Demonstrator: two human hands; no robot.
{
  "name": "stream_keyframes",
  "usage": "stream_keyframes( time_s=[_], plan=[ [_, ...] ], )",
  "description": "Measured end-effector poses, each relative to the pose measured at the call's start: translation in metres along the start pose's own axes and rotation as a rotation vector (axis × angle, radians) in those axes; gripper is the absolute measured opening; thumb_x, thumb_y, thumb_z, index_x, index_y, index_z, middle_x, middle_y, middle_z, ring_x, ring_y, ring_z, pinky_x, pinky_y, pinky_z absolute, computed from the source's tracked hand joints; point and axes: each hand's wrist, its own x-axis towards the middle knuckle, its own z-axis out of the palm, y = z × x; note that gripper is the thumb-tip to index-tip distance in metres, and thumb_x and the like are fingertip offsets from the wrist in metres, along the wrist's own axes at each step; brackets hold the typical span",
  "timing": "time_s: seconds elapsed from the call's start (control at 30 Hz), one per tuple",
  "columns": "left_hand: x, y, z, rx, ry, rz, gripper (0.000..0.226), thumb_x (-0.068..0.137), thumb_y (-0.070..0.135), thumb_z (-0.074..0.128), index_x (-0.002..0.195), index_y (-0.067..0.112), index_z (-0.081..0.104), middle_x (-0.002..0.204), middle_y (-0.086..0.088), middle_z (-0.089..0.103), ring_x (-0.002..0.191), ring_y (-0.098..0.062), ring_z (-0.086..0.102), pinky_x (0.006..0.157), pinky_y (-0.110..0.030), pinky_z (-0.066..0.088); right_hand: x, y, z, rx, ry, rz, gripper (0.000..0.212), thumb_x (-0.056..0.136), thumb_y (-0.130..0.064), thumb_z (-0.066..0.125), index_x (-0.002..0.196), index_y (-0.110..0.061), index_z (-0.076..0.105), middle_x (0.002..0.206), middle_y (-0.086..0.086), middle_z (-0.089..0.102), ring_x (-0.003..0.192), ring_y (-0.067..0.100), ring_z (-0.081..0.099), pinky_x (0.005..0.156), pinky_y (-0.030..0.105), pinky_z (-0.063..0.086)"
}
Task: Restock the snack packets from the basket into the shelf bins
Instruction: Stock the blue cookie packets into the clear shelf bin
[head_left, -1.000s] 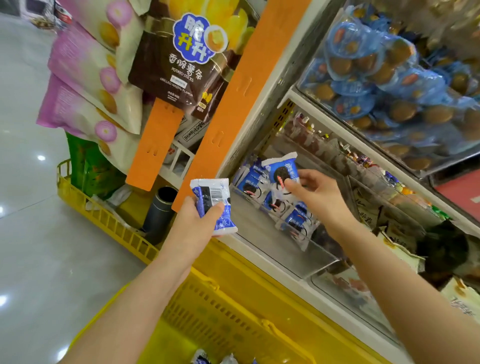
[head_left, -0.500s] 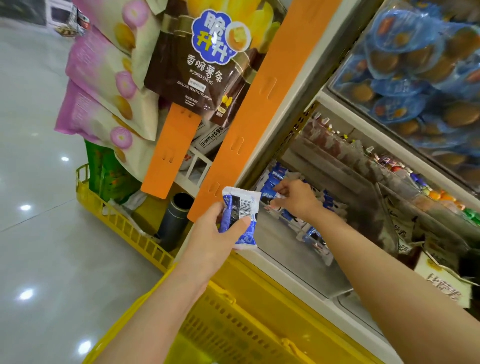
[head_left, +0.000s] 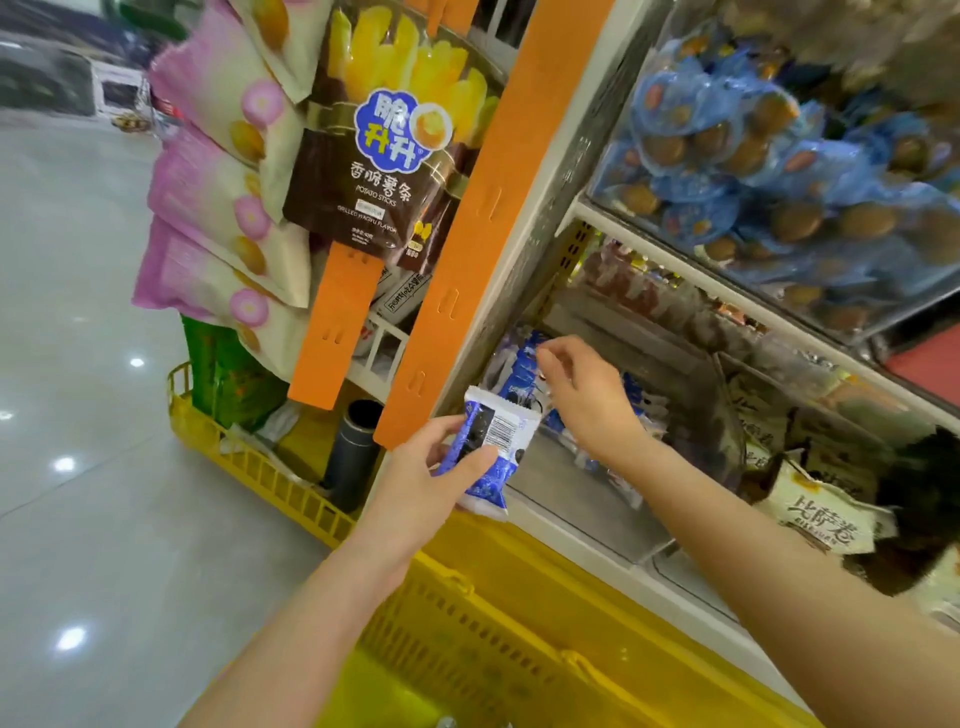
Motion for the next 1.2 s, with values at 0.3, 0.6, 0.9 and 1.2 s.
stream_keyframes(
  time_s=[0.3, 0.6, 0.9, 1.2],
  plan=[
    [-0.027, 0.02, 0.022, 0.185, -0.049, 0.129, 0.034, 0.089, 0.025, 0.06, 0.117, 0.039, 0.046, 0.108, 0.006, 0.061, 0.082, 0.002, 0.061, 0.065, -0.016, 0.047, -0.097, -0.026, -0.047, 0.144, -0.011, -0.14, 0.008, 0.088, -0.019, 0.063, 0.082, -0.024, 0.064, 0.077, -0.012, 0.064, 0.073, 0.007, 0.058, 0.067, 0.017, 0.043],
    [-0.044, 0.032, 0.042, -0.202, -0.077, -0.247, 0.039, 0.095, 0.032, 0.045, 0.117, 0.002, 0.055, 0.085, -0.01, 0.067, 0.066, -0.017, 0.065, 0.057, -0.028, 0.051, -0.15, -0.005, -0.048, 0.05, 0.021, -0.504, 0.009, 0.08, -0.01, 0.066, 0.086, -0.011, 0.073, 0.102, 0.002, 0.066, 0.098, 0.006, 0.058, 0.084, 0.018, 0.046],
    [-0.034, 0.024, 0.055, 0.108, 0.132, 0.083, 0.011, 0.092, 0.017, 0.055, 0.102, 0.014, 0.06, 0.1, -0.01, 0.067, 0.091, -0.02, 0.066, 0.071, -0.032, 0.055, -0.159, 0.01, -0.03, 0.359, -0.037, -0.05, 0.038, 0.088, -0.025, 0.063, 0.123, -0.024, 0.049, 0.12, -0.014, 0.054, 0.109, -0.007, 0.049, 0.095, 0.008, 0.039],
    [-0.019, 0.018, 0.077, 0.424, 0.08, 0.423, 0.02, 0.093, 0.021, 0.052, 0.112, 0.023, 0.048, 0.102, 0.015, 0.054, 0.09, 0.014, 0.054, 0.065, -0.004, 0.045, -0.147, 0.013, -0.037, 0.72, -0.039, 0.198, 0.019, 0.086, -0.018, 0.066, 0.105, -0.015, 0.064, 0.095, -0.004, 0.071, 0.087, 0.005, 0.066, 0.071, 0.013, 0.051]
  ],
)
